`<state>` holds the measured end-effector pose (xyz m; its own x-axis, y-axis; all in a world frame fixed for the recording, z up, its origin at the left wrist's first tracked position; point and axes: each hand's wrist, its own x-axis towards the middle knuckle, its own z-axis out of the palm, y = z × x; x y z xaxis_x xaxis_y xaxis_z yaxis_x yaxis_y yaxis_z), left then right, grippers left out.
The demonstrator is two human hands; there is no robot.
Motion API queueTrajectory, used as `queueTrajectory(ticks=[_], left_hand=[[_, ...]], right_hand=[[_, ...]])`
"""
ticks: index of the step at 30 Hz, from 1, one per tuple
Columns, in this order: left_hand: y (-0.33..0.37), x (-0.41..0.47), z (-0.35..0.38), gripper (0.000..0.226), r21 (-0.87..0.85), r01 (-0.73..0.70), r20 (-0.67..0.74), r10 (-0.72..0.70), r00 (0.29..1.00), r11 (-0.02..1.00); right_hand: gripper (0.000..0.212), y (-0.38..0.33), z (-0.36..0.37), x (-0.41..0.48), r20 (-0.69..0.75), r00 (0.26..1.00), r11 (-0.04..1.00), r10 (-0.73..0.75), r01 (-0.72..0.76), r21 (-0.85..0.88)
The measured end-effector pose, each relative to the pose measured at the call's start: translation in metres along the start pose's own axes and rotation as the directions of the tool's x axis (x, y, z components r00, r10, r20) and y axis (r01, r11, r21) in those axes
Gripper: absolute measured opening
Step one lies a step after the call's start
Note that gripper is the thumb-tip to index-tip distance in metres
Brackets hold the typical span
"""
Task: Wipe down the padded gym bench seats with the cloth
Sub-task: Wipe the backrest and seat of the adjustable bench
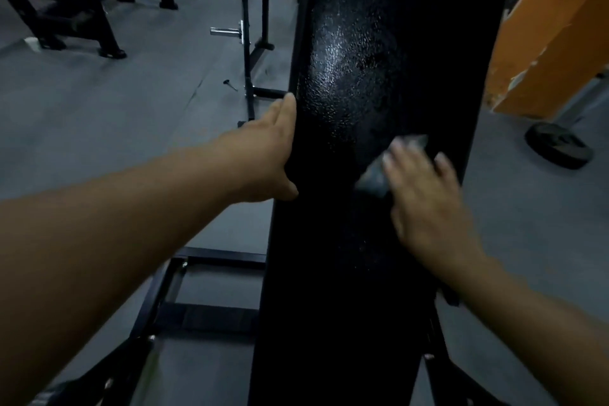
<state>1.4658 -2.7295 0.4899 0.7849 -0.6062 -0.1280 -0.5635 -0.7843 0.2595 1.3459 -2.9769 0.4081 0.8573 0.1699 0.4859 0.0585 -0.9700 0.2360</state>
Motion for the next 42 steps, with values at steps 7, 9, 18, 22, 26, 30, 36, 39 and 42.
queueTrajectory(ticks=[7,9,18,22,26,30,36,39,42], left_hand=[[0.015,0.005,0.02,0.141,0.052,0.047,-0.092,-0.042,0.995,0.998],[0.015,0.003,0.025,0.139,0.048,0.033,-0.122,-0.027,0.992,0.998],[0.017,0.003,0.023,0.14,0.1,0.057,-0.139,-0.043,0.989,0.993],[0.02,0.004,0.025,0.142,0.123,0.055,-0.147,-0.037,0.988,0.991],[0.02,0.007,0.029,0.144,0.153,0.07,-0.164,-0.045,0.986,0.986],[0.026,0.001,0.035,0.139,0.221,0.052,-0.235,0.001,0.972,0.974],[0.042,-0.018,0.077,0.106,0.509,-0.123,-0.254,0.286,0.924,0.852],[0.047,-0.022,0.098,0.091,0.456,-0.093,-0.327,0.264,0.907,0.885],[0.044,-0.023,0.115,0.082,0.426,-0.156,-0.375,0.331,0.866,0.891]], right_hand=[[0.057,-0.068,0.025,0.011,-0.099,0.993,0.984,0.065,-0.048,0.172],[0.056,-0.043,0.019,-0.02,-0.021,0.997,0.984,-0.078,0.081,0.158],[0.054,-0.044,0.024,0.009,-0.163,0.983,0.97,0.084,-0.043,0.239],[0.06,0.005,0.014,-0.05,-0.052,0.986,0.965,0.16,-0.146,0.216],[0.062,-0.009,0.017,0.013,-0.167,0.894,0.893,0.417,-0.367,0.261],[0.055,-0.025,0.032,-0.056,-0.061,0.997,0.972,0.054,-0.038,0.23],[0.065,0.019,0.011,0.009,-0.149,0.908,0.906,0.393,-0.354,0.23],[0.055,-0.019,0.021,0.008,-0.208,0.966,0.967,0.152,-0.102,0.234],[0.049,-0.013,0.025,-0.052,-0.083,0.99,0.967,-0.113,0.129,0.221]])
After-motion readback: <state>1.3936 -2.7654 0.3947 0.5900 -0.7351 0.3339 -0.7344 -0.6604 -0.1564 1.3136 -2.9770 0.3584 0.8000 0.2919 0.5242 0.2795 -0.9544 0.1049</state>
